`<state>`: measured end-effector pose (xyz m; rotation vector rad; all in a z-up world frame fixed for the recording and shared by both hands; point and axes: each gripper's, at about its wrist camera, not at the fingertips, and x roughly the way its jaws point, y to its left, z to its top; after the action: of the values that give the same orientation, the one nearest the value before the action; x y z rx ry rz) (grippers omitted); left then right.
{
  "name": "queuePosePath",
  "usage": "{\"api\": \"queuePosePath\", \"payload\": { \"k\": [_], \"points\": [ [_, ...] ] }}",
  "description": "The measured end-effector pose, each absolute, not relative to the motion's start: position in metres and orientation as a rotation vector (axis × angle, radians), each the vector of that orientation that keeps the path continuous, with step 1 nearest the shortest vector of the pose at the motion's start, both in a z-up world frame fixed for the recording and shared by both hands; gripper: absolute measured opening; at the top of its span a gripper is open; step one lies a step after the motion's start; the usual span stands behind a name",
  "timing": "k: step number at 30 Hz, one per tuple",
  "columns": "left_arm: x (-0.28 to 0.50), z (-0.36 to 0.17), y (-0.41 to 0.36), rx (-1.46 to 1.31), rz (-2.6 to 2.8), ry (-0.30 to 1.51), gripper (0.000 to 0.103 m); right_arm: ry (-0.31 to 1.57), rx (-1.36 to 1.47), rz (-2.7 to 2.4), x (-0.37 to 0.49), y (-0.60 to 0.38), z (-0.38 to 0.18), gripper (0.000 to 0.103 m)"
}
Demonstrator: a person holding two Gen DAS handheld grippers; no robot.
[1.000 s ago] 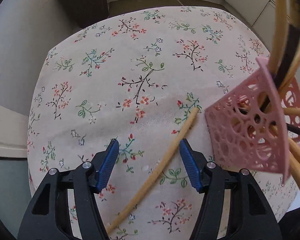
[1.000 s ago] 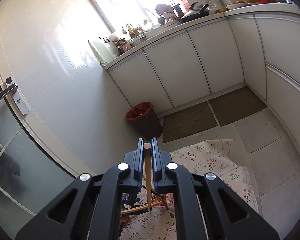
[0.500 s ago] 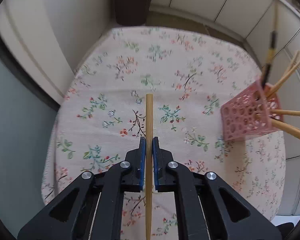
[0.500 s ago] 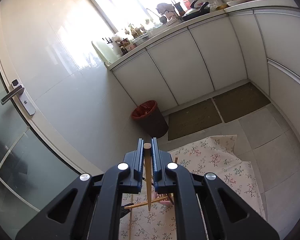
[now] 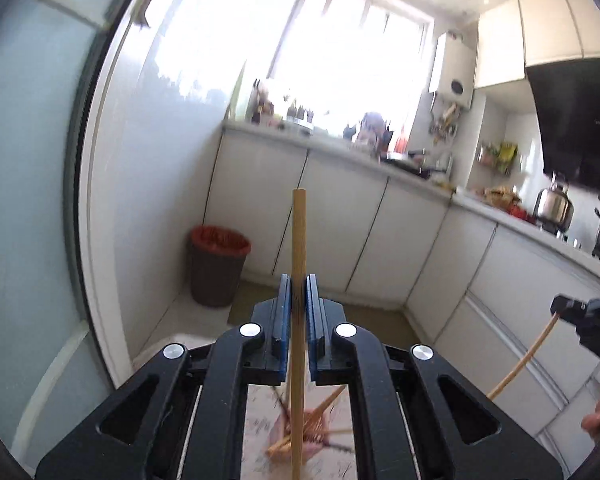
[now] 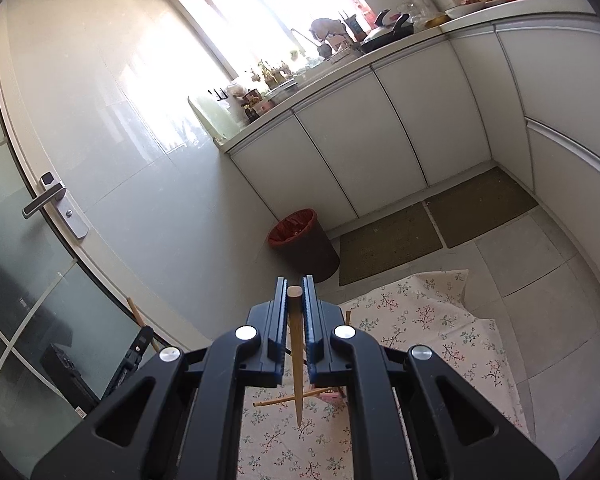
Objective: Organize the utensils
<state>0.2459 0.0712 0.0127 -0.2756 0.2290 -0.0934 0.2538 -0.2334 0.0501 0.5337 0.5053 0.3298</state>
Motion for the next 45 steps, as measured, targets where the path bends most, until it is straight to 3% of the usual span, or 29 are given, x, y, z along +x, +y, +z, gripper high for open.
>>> {"api": "queuePosePath", "payload": {
  "k": [12, 17, 30, 32, 34, 36, 45],
  "points": [
    [0.321, -0.077, -0.003, -0.236, 0.096, 0.066, 0.007, 0.507, 0.521, 0.307, 0.272, -0.274, 0.033, 0.008],
    [0.329, -0.131, -0.012, -0.201, 0.085, 0.196, 0.007, 0.540, 0.548, 0.306, 0.287, -0.281, 0.015, 0.008],
    [0.279, -0.032, 0.041, -0.297, 0.003, 0.151, 0.007, 0.478, 0.565, 0.333, 0.270, -0.268, 0.044, 0.009],
    [0.266, -0.016, 0.052, -0.314, -0.006, 0.157, 0.014, 0.474, 0.553, 0.338, 0.268, -0.263, 0.049, 0.009],
    [0.249, -0.003, 0.065, -0.310, -0.026, 0.162, 0.046, 0.471, 0.546, 0.347, 0.268, -0.257, 0.053, 0.009],
    [0.239, 0.006, 0.077, -0.296, -0.012, 0.172, 0.060, 0.465, 0.537, 0.353, 0.270, -0.248, 0.060, 0.009],
    [0.203, 0.004, 0.144, -0.398, 0.039, 0.197, 0.061, 0.481, 0.449, 0.347, 0.303, -0.192, 0.057, 0.009]
  ]
}}
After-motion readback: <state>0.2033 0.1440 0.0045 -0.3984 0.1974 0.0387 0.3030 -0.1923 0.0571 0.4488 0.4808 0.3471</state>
